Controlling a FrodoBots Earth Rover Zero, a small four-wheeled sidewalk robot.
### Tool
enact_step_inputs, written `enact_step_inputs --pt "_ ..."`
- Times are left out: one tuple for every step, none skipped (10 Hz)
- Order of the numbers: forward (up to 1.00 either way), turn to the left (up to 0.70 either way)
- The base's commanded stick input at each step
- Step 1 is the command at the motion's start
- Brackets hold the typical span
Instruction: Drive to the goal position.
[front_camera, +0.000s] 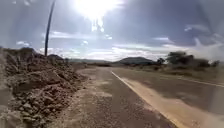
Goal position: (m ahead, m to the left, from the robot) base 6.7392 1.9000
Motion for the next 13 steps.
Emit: enact_step_inputs --pt "1.0 0.0" --pt "1.0 0.0" --pt "1.0 0.0" --pt "1.0 0.0" --pt "1.0 0.0" --pt "1.0 0.0" --pt "1.0 0.0" --pt "1.0 0.0" --pt "1.0 0.0" --pt "1.0 0.0" --pt "1.0 0.0" --pt "1.0 0.0" --pt "1.0 0.0"
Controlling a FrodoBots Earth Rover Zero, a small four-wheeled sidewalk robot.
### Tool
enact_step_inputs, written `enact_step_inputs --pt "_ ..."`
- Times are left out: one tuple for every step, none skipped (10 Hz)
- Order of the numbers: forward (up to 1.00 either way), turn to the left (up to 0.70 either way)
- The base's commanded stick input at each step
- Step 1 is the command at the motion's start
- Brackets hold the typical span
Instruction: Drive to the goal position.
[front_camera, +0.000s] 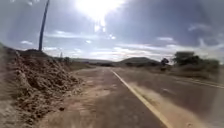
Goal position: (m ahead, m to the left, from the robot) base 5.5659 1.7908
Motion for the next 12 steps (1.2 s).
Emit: enact_step_inputs --pt "1.0 0.0" --pt "1.0 0.0" --pt "1.0 0.0" --pt "1.0 0.0" --pt "1.0 0.0" --pt "1.0 0.0" --pt "1.0 0.0" --pt "1.0 0.0" --pt "1.0 0.0" --pt "1.0 0.0" --pt "1.0 0.0" --pt "1.0 0.0"
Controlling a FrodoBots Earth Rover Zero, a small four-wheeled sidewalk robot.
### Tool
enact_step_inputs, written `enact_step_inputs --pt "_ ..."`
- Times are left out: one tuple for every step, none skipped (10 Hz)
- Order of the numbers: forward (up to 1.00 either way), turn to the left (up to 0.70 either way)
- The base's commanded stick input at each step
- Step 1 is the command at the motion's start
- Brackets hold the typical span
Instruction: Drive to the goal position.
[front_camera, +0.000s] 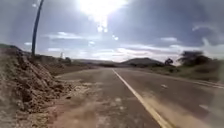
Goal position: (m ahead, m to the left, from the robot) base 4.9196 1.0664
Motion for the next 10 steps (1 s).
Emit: enact_step_inputs --pt "1.0 0.0" --pt "1.0 0.0" --pt "1.0 0.0" --pt "1.0 0.0" --pt "0.96 0.0" --pt "0.91 0.0" --pt "0.87 0.0" --pt "0.84 0.0" --pt "1.0 0.0" --pt "1.0 0.0"
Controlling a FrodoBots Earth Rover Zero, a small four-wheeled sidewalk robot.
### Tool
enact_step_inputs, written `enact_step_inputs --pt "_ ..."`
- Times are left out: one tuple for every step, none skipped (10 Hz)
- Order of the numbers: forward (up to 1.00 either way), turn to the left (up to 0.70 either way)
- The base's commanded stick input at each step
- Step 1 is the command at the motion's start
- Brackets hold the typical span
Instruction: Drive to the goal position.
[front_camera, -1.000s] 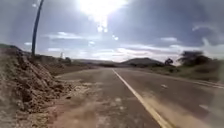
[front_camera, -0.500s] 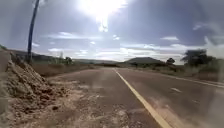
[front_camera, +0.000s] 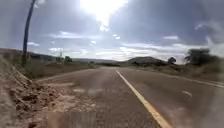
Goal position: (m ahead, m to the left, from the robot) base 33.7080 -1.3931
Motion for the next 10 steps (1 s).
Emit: enact_step_inputs --pt "1.0 0.0" --pt "1.0 0.0" --pt "1.0 0.0" --pt "1.0 0.0" --pt "1.0 0.0" --pt "1.0 0.0" --pt "1.0 0.0" --pt "1.0 0.0" --pt "1.0 0.0" --pt "1.0 0.0"
